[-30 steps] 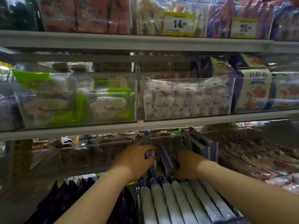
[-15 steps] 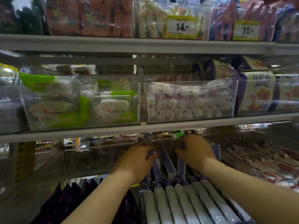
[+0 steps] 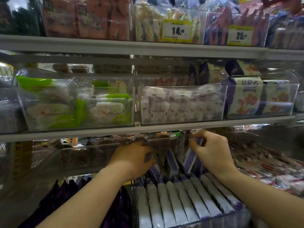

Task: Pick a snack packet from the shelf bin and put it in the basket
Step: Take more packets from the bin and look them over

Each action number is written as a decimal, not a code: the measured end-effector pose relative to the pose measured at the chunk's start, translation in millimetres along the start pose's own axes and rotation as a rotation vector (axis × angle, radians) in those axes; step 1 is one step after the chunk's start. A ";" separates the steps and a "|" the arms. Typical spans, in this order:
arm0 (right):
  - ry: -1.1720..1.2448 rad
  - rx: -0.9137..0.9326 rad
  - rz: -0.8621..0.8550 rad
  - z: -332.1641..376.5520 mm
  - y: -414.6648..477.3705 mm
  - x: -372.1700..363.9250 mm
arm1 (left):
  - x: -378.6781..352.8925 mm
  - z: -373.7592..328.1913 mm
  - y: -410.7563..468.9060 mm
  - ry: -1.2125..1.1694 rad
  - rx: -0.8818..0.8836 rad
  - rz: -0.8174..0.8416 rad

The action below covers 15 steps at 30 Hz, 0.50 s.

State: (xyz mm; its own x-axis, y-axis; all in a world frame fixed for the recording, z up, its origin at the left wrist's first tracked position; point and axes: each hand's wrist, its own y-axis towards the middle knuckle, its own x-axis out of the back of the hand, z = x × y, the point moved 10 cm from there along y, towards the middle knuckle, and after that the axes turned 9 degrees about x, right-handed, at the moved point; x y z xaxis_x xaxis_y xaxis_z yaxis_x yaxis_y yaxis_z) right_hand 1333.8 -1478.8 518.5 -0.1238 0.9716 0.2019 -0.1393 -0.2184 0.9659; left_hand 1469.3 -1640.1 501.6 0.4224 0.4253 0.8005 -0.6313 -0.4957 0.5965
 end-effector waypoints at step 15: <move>0.164 -0.130 -0.189 61.3 -94.8 105.3 | 44.3 -57.1 -120.5 -0.572 0.111 -0.199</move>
State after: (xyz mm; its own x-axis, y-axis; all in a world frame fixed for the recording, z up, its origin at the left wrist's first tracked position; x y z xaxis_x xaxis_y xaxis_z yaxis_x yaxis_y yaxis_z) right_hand 1394.2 -1350.2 458.1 -0.2396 0.9707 -0.0187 -0.2987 -0.0554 0.9527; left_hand 1526.9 -1518.4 461.8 0.8265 0.0590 0.5599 -0.4463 -0.5374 0.7155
